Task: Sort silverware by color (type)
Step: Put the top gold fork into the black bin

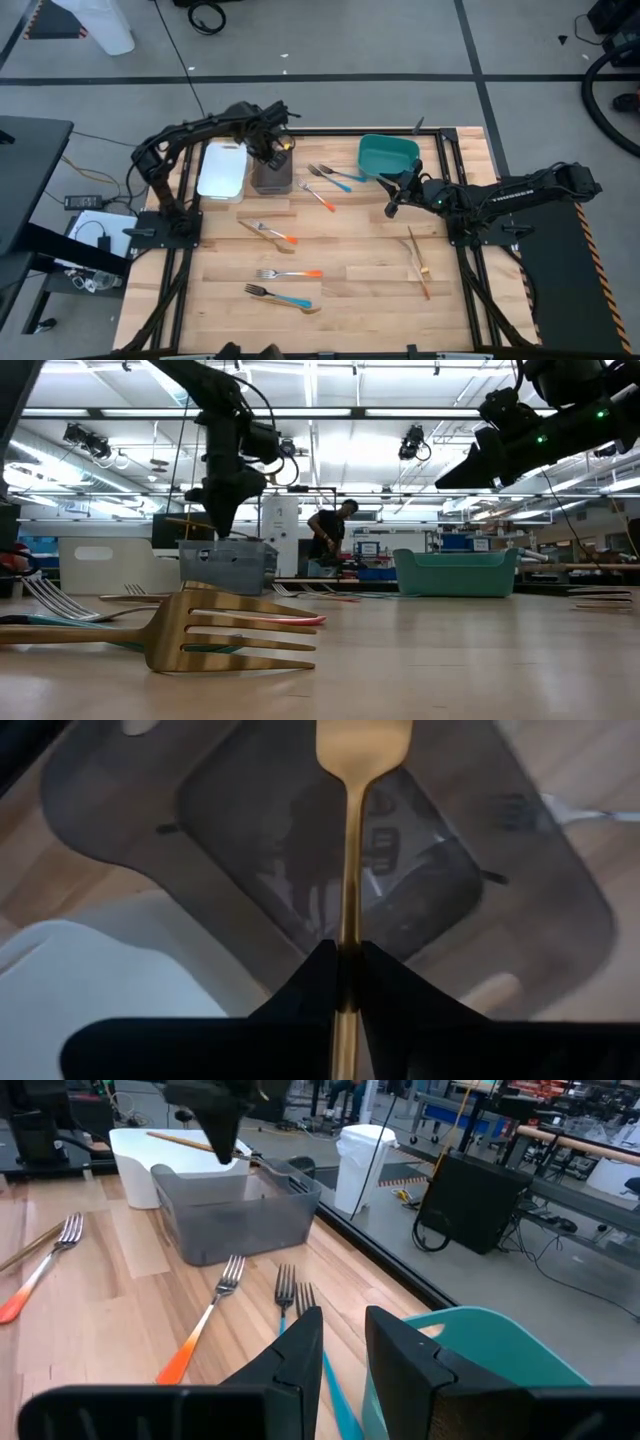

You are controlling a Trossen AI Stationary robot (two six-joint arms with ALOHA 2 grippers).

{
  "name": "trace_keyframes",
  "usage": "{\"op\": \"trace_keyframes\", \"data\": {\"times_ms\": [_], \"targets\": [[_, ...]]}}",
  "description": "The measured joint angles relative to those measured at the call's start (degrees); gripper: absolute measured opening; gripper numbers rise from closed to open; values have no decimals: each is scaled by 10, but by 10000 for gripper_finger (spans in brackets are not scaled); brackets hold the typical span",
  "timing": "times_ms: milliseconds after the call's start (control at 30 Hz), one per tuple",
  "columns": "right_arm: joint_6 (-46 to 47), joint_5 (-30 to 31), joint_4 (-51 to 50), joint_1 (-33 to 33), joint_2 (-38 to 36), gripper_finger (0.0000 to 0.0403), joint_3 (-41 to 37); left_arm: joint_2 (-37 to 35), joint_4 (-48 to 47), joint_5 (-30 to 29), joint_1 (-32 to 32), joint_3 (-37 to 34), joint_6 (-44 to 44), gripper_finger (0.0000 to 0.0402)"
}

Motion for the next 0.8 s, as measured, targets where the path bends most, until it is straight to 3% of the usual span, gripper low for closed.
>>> {"op": "trace_keyframes", "data": {"times_ms": [567,800], "targets": [[-2,-14,4,0,0,91,0,86,-15,23,5,42,-18,37],[-5,-15,4,0,0,91,0,87,12,17,3,42,-18,82]]}}
